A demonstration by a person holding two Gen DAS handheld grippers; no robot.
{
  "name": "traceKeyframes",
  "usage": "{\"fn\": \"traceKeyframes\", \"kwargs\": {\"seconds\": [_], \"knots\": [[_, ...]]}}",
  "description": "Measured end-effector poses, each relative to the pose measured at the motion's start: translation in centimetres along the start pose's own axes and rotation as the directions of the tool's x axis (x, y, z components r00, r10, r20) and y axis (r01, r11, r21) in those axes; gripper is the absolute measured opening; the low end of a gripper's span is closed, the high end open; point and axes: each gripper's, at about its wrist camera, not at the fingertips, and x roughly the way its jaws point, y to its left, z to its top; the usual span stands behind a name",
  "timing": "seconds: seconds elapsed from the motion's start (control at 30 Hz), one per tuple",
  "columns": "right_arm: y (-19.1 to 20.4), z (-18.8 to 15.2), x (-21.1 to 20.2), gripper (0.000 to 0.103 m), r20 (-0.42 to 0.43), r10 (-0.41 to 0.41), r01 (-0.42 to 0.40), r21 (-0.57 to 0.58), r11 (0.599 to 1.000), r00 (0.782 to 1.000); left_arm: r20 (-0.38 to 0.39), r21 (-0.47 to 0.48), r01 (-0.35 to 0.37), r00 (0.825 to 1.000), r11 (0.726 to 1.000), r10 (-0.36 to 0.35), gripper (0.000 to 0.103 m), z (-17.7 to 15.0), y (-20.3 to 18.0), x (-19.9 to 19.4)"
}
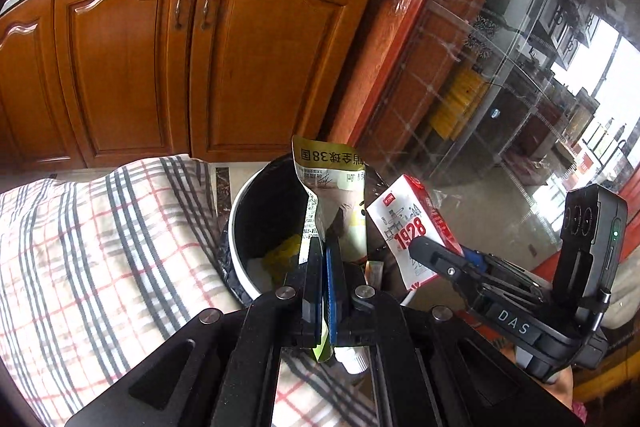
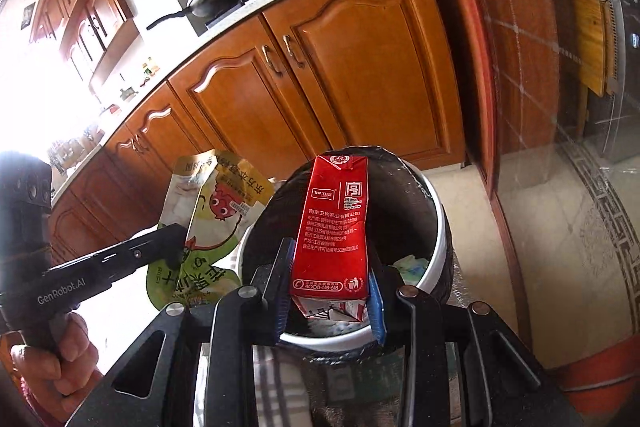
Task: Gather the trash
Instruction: 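Carry the pouch and red carton over the bin and open both grippers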
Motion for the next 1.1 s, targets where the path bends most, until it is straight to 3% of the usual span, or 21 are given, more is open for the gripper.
{"fn": "traceKeyframes", "kwargs": {"seconds": [0.57, 1.1], "knots": [[-0.3, 0.5, 1.9, 0.032, -0.045, -0.028, 0.027, -0.023, 0.999, 0.999, -0.054, -0.053, -0.025, 0.998, 0.998, 0.022, 0.0, 2.1, 0.1, 5.3], [-0.7, 0.6, 3.6, 0.032, -0.091, -0.042, 0.04, -0.026, 0.999, 0.995, -0.081, -0.055, -0.055, 0.995, 0.997, 0.051, 0.0, 2.2, 0.4, 7.3]]}}
